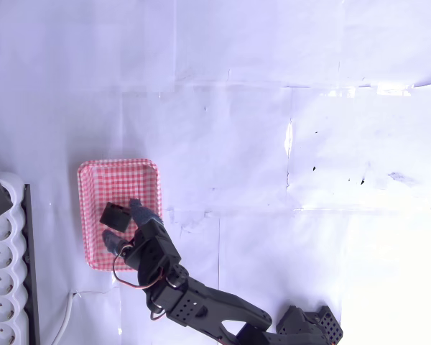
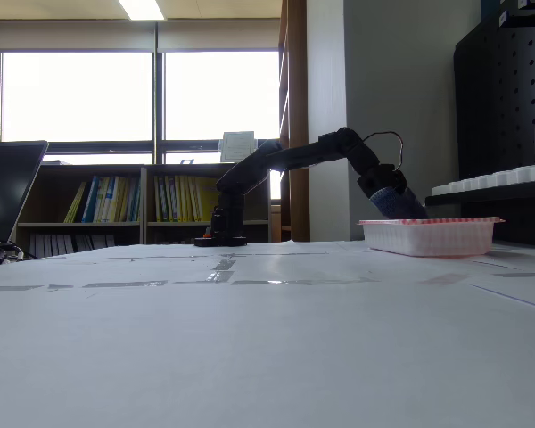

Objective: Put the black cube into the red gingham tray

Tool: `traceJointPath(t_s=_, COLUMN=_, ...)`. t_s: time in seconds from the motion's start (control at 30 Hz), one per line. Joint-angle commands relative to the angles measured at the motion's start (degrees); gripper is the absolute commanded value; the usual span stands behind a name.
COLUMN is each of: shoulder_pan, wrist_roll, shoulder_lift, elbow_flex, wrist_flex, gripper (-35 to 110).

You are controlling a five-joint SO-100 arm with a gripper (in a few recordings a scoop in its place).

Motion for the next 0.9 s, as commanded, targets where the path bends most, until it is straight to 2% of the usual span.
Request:
traceJointPath(t_s=0.0, shoulder_pan=-0.26, wrist_roll=-1.49, shoulder_lift=-7.65, elbow_flex=6.86, wrist_flex=3.69, gripper=31)
traceJointPath(t_s=0.13, shoulder_pan=1.14, wrist_roll=-3.16, shoulder_lift=-18.81, elbow_flex=2.99, wrist_flex=5.45, gripper=31)
traceJointPath(t_s=0.33, shoulder_pan=6.77, wrist_roll=-0.26, shoulder_lift=-48.43, elbow_flex=-20.04, wrist_flex=-1.23, gripper=30)
traceJointPath(t_s=0.47, shoulder_pan=13.89, wrist_roll=2.72, shoulder_lift=-69.70, elbow_flex=-45.09, wrist_flex=-14.68, gripper=23)
traceJointPath(t_s=0.67, shoulder_pan=25.58, wrist_roll=8.35, shoulder_lift=-100.63, elbow_flex=-84.11, wrist_flex=-35.60, gripper=1)
traceJointPath(t_s=0.87, shoulder_pan=38.06, wrist_roll=8.96, shoulder_lift=-121.11, elbow_flex=-108.72, wrist_flex=-41.48, gripper=0)
